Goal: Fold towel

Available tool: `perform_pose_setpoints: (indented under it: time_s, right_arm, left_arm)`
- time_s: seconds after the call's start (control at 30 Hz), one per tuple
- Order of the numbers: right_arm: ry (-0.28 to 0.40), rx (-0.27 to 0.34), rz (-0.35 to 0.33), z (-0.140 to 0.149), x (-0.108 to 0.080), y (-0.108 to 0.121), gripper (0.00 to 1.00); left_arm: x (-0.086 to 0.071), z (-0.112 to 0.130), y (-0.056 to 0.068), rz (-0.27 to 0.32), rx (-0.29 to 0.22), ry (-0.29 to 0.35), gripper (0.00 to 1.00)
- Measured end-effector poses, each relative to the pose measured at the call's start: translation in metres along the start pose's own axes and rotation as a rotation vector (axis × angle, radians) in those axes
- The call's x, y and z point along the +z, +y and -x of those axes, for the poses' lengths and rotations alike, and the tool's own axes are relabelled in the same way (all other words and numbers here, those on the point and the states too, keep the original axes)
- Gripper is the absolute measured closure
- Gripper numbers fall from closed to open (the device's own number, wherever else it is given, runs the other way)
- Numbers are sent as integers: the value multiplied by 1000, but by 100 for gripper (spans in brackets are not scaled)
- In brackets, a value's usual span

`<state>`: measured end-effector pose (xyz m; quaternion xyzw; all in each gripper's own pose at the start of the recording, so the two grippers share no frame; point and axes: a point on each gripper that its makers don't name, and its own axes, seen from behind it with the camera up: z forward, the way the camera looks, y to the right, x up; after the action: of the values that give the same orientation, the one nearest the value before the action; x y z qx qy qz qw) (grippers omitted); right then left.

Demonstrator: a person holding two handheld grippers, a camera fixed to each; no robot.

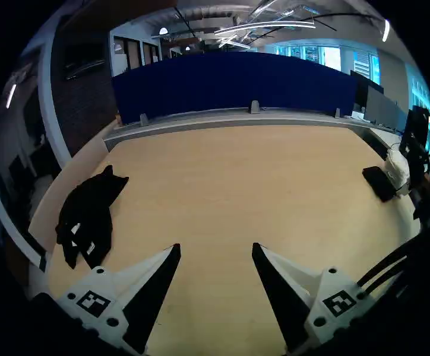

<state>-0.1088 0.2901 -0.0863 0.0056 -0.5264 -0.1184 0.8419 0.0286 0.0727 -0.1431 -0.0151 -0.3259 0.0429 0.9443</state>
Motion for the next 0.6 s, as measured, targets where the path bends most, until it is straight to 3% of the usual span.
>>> perform_pose_setpoints:
  time_s: [0.27,0.53,0.6]
  right_arm:
    - [15,-10,10,1,-10,4,62]
    - [32,-18,10,1,-18,2,54]
    - [38,-19,5,1,-20,0,43]
  left_arm:
    - [0,-2,-1,7,2,3,11]
    - [0,-4,1,13,6,8,11]
    - [0,-4,1,14,5,8,11]
